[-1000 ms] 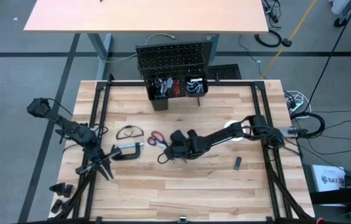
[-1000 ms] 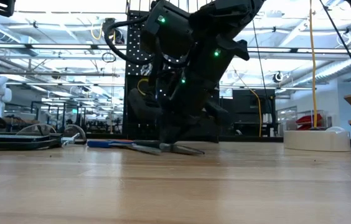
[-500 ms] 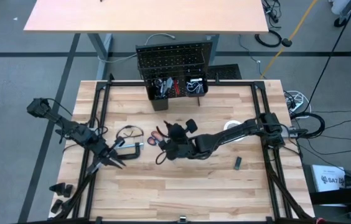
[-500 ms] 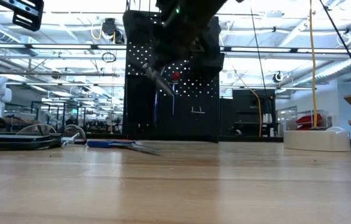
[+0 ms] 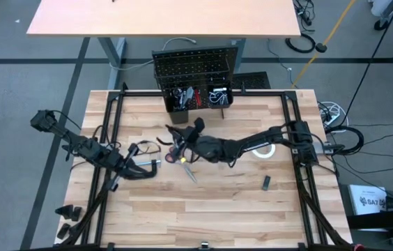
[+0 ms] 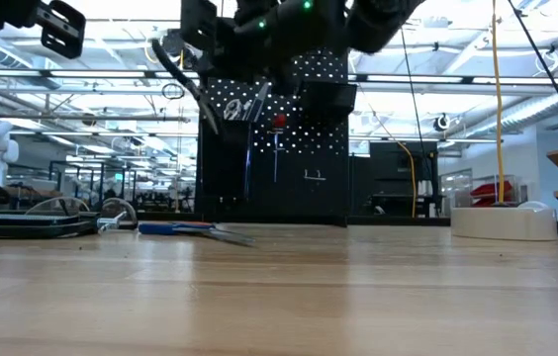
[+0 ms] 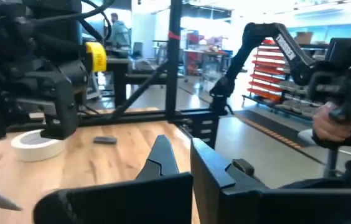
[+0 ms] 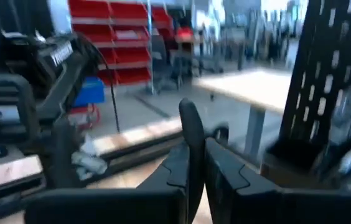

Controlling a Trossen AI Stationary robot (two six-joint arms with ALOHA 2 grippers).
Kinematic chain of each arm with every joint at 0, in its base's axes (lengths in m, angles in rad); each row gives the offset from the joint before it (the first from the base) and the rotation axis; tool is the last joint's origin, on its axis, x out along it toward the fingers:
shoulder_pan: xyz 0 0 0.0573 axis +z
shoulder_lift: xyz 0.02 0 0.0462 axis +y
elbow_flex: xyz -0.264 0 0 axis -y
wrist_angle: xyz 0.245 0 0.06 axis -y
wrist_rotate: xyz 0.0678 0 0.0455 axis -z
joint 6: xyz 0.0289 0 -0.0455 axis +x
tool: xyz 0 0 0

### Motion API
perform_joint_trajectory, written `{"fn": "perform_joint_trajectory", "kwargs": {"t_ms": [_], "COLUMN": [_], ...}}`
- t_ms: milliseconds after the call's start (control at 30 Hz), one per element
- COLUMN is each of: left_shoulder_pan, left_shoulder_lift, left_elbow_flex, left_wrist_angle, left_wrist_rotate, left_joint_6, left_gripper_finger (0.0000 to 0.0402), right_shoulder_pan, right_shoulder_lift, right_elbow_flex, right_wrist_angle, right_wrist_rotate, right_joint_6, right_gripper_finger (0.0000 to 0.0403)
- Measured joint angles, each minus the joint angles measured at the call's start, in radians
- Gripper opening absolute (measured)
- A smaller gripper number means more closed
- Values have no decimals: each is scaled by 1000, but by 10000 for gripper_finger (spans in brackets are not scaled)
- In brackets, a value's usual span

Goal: Hang tools onto peg board
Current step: Put the long nose pliers on the left black bin on the peg board

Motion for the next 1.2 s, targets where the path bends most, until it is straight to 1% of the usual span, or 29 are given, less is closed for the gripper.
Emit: {"fn": "perform_joint_trajectory", "kwargs": {"t_ms": [67,167,233,400,433,567,667,767,833,1033,1200], "left_shoulder_pan": [0,0,1,1,1,1,1,1,1,1,1], "left_shoulder_lift": [0,0,0,0,0,0,0,0,0,0,0], "left_elbow_flex": [0,0,0,0,0,0,0,0,0,0,0], "left_wrist_angle": [-1,-1,2,13,15,15,15,15,15,12,12], "left_wrist_rotate": [-11,-12,-13,-26,-26,-59,-89,-92,-93,-93,-97], "left_joint_6": [0,14,30,33,33,33,41,60,60,59,59], "left_gripper_finger": [0,0,0,0,0,0,0,0,0,0,0], "right_shoulder_pan": [-13,-31,-48,-115,-129,-175,-194,-202,-208,-230,-231], "right_shoulder_lift": [0,-1,-1,3,13,42,65,81,81,82,137], "right_elbow_flex": [-13,-13,-13,-13,-12,-12,-12,-12,-12,-2,93], "right_wrist_angle": [112,255,320,405,440,465,543,619,645,646,624], "right_wrist_rotate": [-20,-20,-20,-75,-95,-188,-230,-245,-243,-177,-126], "right_joint_6": [-131,-313,-365,-351,-339,-279,-304,-324,-327,-327,-360], "right_gripper_finger": [16,16,16,16,16,16,16,16,16,16,16]}}
